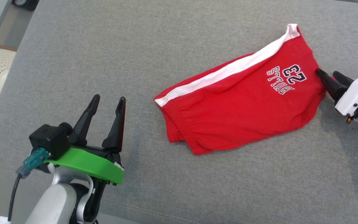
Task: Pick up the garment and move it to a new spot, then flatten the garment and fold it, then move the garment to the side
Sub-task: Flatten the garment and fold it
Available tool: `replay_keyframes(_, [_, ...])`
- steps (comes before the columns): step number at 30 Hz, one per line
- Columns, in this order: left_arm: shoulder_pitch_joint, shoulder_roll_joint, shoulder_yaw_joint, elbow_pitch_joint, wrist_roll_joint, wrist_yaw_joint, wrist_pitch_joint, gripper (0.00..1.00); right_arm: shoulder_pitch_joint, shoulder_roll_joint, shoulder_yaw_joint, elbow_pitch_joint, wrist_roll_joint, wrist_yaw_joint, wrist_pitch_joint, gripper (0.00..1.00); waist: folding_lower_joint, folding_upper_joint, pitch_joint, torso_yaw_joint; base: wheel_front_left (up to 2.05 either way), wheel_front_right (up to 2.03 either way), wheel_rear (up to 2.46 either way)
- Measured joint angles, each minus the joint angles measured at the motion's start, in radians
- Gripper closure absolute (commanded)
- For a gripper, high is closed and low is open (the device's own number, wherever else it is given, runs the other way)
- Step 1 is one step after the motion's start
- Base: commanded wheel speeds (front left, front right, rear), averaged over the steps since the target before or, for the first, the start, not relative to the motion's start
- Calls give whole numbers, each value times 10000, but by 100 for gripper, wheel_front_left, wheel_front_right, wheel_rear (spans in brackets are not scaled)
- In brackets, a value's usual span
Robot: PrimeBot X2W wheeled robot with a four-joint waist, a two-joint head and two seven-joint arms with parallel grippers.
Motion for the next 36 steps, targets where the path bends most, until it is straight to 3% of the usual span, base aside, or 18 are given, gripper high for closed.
replay_keyframes(9, [38,-255,-54,221,330,0,-435,0,-79,-349,399,148,-42,23,976,0,0,0,120,590,0,0,0])
replay_keyframes(10, [59,-257,-38,255,360,0,-493,0,-84,-362,424,155,-17,23,1074,5,0,0,87,620,0,0,0])
replay_keyframes(11, [74,-265,-27,282,397,0,-520,0,-83,-359,458,159,-6,27,1189,51,0,0,46,640,0,0,0])
replay_keyframes(13, [114,-288,-15,355,430,0,-570,0,-81,-334,552,171,100,90,1473,100,0,0,-42,670,0,0,0])
replay_keyframes(20, [548,-357,290,660,514,0,-740,0,55,81,679,144,658,217,2102,100,0,0,-358,582,0,0,0])
replay_keyframes(26, [871,-378,585,1072,694,0,-871,0,722,472,-198,-59,1852,324,1818,100,0,0,-645,194,0,0,0])
replay_keyframes(36, [1376,-412,706,1319,679,0,-882,0,2316,385,-1335,-587,3283,384,1375,100,0,0,-1303,-828,0,0,0])
